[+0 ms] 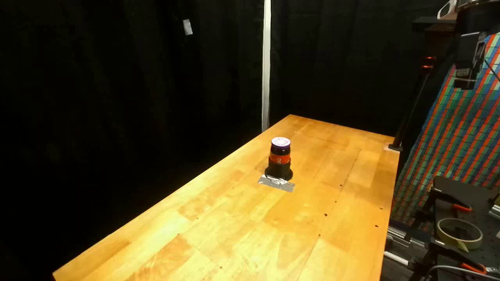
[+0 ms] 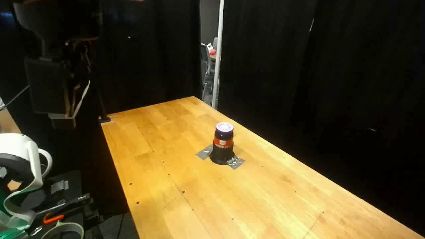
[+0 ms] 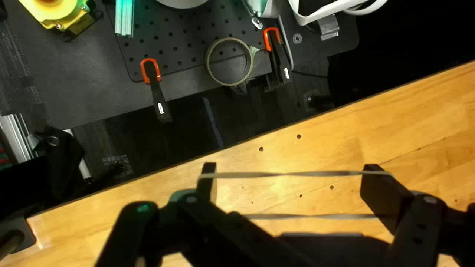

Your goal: Put the rubber band around the base of the cup

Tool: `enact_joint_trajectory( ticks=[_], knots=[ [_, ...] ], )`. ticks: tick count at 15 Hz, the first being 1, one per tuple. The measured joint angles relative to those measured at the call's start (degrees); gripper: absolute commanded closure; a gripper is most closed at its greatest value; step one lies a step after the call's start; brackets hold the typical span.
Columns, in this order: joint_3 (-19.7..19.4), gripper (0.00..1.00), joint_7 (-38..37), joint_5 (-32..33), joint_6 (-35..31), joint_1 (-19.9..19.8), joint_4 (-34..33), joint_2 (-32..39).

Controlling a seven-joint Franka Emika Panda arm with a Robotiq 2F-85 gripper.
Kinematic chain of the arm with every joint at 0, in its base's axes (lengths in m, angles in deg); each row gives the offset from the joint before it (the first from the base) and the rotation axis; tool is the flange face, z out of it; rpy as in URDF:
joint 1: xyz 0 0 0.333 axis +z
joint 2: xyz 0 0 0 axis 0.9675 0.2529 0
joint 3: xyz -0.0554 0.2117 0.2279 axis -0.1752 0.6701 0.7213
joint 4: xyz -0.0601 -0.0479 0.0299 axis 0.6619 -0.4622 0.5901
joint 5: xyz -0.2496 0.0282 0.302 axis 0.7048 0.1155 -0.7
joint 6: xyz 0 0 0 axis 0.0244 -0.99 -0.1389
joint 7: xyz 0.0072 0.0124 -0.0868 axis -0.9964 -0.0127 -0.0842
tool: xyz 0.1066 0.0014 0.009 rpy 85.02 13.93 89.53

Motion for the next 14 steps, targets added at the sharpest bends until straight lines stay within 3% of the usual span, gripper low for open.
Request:
enact_joint_trajectory(
  ticks=[9,14],
  knots=[
    [0.46,0.00,0.00,0.00,-0.24,-0.08,-0.25,0.02],
    [7.55,0.00,-2.43,0.05,-7.11,1.02,-3.84,6.05]
  ],
)
